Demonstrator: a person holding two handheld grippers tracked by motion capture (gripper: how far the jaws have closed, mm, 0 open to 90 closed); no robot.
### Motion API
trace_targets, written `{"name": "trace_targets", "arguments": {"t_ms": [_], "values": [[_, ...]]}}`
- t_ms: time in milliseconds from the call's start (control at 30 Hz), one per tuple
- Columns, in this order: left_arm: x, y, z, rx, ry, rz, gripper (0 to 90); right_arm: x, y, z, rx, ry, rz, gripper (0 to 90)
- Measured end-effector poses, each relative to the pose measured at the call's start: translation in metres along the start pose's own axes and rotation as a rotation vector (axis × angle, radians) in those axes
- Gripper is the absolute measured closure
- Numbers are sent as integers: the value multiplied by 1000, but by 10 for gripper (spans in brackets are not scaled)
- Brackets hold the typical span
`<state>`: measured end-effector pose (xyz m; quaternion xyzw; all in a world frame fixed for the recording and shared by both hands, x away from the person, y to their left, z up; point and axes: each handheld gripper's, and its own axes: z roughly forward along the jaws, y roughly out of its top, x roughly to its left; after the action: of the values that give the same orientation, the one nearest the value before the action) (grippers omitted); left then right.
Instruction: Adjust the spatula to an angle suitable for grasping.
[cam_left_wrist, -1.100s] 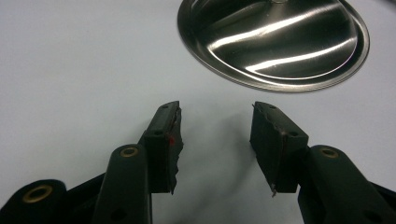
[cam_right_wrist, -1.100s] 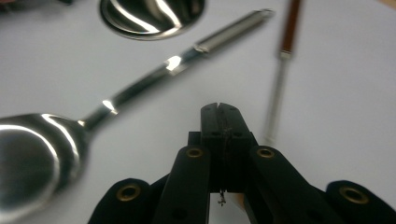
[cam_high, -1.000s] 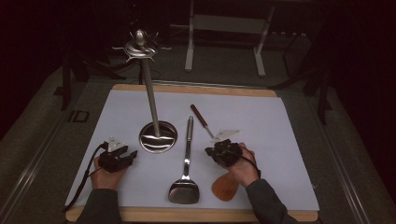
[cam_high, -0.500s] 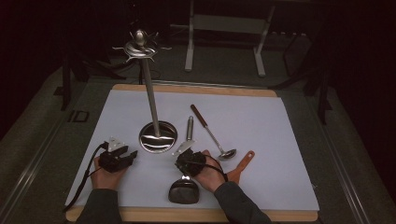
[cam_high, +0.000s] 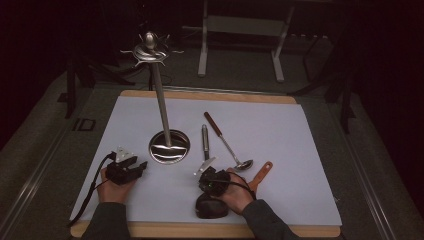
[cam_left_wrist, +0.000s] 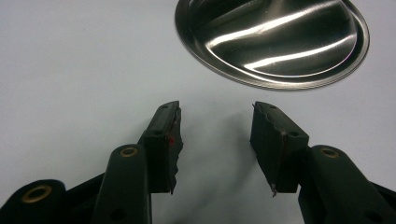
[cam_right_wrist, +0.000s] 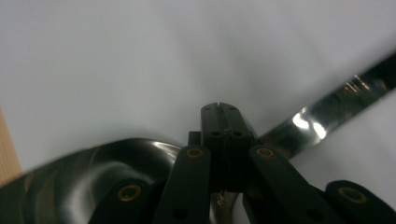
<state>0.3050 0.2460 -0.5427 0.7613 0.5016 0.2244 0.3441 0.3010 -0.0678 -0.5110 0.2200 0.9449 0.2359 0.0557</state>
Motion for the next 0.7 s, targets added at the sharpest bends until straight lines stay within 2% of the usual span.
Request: {"name": "trace_targets", "arguments": {"t_ms": [167,267,333,400,533,700], "values": [[0,0,0,0,1,0,532,-19,-31,-20,33,-9,62,900],[0,0,0,0,2,1,532,-30,-46,-33,54,-47,95,900],[0,0,0,1,2,1,531,-38,-54,-38,101,-107,105,900],[0,0,0,2,2,1,531,-46,-60,-43,104,-103,136,881],[0,0,0,1,2,1,530,-49,-57,-52,79,-102,150,830],[0,0,0,1,2,0,529,-51,-37,-57,41,-120,154,732]]}}
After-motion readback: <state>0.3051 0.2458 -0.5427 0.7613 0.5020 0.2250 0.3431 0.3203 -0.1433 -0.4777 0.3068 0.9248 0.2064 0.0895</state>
